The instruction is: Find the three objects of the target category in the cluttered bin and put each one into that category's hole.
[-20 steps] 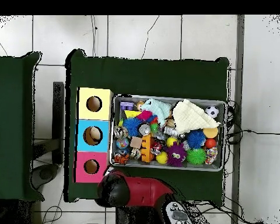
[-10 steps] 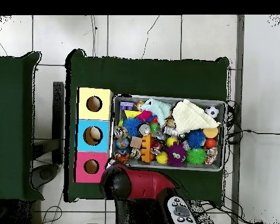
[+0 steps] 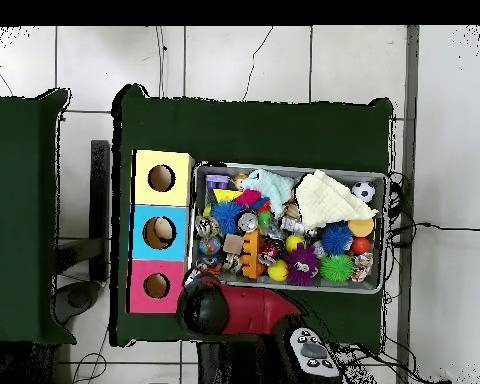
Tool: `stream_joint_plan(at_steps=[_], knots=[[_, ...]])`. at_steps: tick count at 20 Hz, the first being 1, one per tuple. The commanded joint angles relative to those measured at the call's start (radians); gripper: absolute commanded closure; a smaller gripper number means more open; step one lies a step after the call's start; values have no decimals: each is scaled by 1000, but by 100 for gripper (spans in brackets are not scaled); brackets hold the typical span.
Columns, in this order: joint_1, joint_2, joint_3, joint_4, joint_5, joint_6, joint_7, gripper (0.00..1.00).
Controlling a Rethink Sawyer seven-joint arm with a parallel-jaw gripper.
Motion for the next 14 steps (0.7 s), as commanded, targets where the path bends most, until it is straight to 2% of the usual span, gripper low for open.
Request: stream_joint_plan(at_steps=[1,8,14], knots=[[-24,67,71,-104,-43,-54,24,0],[-15,129,58,-121,-81,-127,31,0],[-12,121,47,-110,-83,-131,47,0]])
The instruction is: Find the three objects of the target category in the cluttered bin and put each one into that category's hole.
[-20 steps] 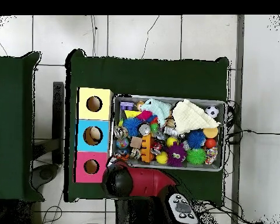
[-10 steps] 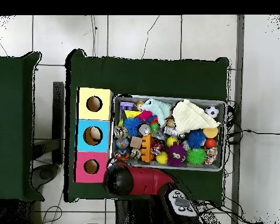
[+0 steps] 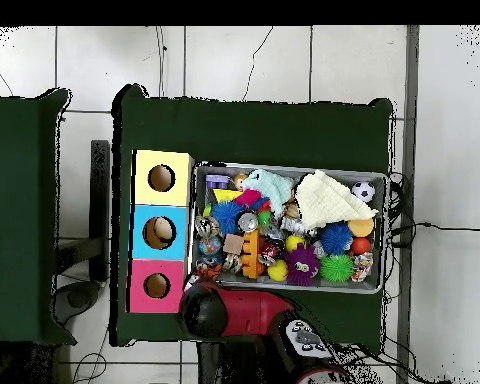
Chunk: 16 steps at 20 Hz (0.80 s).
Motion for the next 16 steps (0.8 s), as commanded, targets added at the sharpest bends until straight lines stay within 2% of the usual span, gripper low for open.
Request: stream_joint_plan(at_steps=[1,8,16], knots=[[-12,33,45,-107,-32,-51,47,0],[-57,61,74,-137,-47,-51,22,0],[-50,57,64,-130,-52,-54,35,0]])
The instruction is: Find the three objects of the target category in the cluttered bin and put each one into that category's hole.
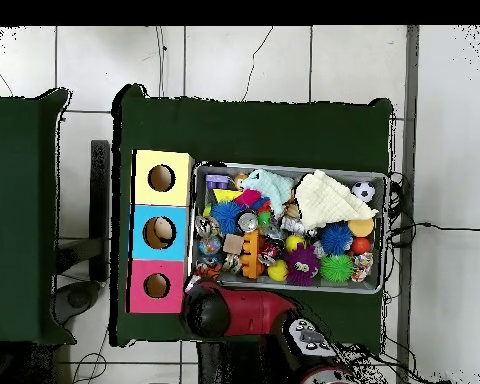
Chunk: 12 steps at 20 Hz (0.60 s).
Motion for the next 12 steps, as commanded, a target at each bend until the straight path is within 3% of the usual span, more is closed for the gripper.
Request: stream_joint_plan(at_steps=[1,12], knots=[[-28,50,49,-131,-33,-47,35,0],[25,37,-14,-140,-40,-88,57,0]])
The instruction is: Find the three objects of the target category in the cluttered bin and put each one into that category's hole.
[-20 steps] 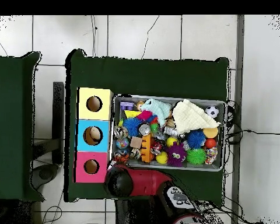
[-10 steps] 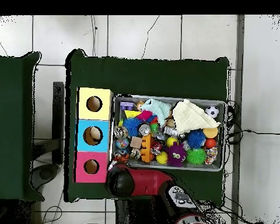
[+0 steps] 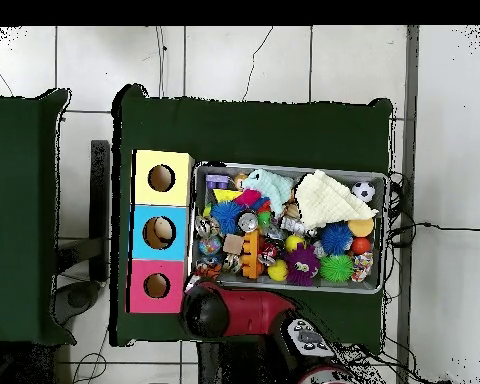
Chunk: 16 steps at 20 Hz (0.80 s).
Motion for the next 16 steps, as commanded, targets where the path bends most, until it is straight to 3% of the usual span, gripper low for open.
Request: stream_joint_plan(at_steps=[1,11,16], knots=[[13,38,-6,-134,-34,-88,60,0],[9,41,6,-135,-30,-99,62,0],[19,-10,13,-169,-24,0,22,0]])
